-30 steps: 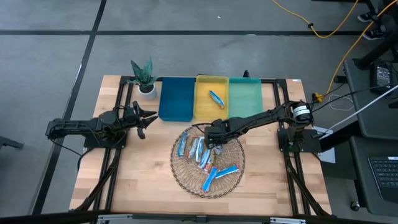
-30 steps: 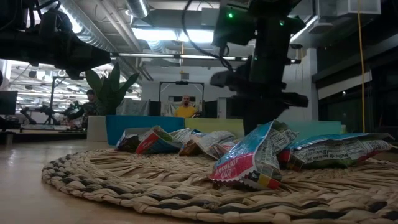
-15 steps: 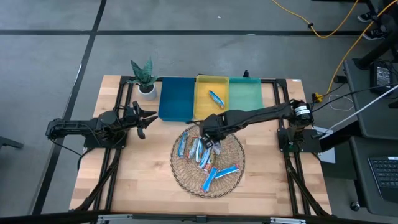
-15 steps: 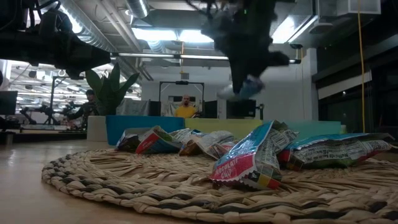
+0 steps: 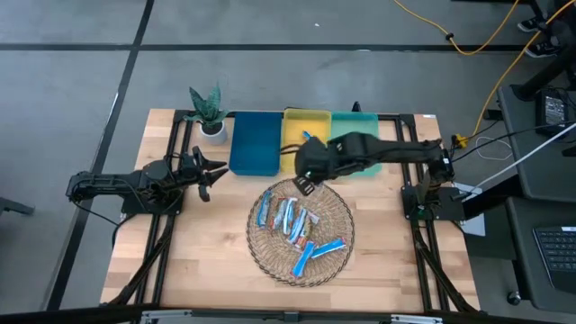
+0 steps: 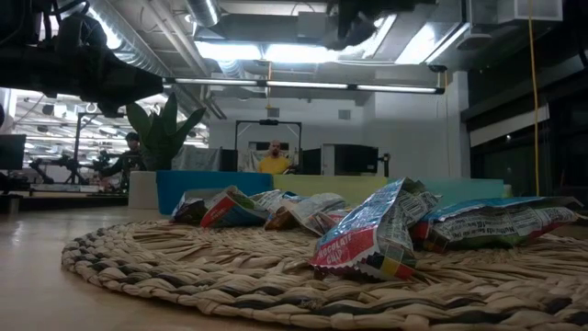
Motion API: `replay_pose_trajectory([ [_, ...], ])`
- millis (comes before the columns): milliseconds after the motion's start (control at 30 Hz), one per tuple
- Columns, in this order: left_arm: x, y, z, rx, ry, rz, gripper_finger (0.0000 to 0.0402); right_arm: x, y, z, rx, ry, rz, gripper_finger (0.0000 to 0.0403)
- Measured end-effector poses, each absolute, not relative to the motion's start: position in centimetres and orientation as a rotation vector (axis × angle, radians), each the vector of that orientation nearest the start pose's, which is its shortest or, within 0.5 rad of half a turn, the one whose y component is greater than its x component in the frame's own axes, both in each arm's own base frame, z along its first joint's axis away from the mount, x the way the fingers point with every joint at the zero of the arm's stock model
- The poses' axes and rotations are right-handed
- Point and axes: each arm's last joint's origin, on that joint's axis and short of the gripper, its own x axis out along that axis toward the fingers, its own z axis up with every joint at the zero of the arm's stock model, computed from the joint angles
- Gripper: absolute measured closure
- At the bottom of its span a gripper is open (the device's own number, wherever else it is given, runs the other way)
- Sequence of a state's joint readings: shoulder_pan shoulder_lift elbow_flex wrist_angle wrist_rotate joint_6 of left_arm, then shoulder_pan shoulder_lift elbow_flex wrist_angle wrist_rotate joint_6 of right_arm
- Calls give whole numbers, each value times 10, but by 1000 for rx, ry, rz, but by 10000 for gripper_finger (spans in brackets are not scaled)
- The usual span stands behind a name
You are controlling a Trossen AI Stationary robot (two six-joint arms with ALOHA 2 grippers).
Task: Pick and place Granola Bars by type
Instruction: Put the blue granola bar into the light blue bin
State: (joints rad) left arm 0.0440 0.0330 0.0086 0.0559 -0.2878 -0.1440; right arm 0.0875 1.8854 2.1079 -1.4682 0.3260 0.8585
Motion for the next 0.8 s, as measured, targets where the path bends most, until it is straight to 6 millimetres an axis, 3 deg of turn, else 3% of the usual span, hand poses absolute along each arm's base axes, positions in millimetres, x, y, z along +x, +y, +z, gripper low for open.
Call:
replay_pose_trajectory([
  [233,98,12,169,-146,-54,323,297,346,19,407,472,955,-730,327],
  [533,98,12,169,-146,-54,323,297,343,16,405,423,979,-751,327],
  [800,98,12,169,-147,-55,323,297,322,-19,427,381,939,-773,327],
])
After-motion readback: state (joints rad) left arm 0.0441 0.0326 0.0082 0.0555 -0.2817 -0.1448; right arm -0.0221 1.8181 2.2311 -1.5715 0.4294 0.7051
